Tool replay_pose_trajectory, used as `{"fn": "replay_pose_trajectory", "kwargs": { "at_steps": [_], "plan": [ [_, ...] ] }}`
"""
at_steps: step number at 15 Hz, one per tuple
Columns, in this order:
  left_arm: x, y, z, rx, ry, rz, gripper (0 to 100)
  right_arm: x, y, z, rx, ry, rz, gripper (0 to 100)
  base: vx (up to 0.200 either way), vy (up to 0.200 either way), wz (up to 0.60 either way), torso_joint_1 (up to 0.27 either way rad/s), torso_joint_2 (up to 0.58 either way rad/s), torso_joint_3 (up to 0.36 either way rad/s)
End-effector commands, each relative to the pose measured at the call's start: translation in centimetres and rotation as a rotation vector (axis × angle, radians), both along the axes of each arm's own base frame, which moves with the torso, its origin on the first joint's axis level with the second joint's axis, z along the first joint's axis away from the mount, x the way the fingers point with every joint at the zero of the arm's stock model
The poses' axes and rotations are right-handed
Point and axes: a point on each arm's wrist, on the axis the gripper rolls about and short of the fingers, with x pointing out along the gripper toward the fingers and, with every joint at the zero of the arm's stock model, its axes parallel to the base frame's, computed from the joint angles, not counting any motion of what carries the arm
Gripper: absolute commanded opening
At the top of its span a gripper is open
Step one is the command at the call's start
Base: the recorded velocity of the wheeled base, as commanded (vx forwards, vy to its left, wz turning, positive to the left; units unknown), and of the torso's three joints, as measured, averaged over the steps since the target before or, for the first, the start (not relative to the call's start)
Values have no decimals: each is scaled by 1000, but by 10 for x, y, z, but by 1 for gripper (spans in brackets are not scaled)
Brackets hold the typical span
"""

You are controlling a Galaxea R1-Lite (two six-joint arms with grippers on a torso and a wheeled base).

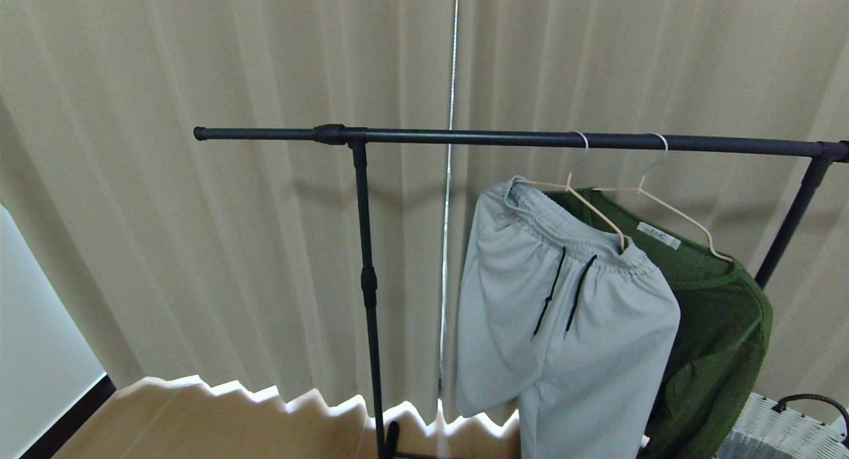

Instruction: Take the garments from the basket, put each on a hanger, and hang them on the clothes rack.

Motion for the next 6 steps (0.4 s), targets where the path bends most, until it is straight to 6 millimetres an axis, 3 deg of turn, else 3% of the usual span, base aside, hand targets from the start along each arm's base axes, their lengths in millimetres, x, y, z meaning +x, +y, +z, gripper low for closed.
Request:
{"fn": "replay_pose_trajectory", "kwargs": {
  "at_steps": [1,6],
  "plan": [
    [0,0,0,-1,-1,1,100,0,0,0,-1,1,1,100,0,0,0,0,0,0],
    [0,0,0,-1,-1,1,100,0,0,0,-5,2,3,100,0,0,0,0,0,0]
  ]
}}
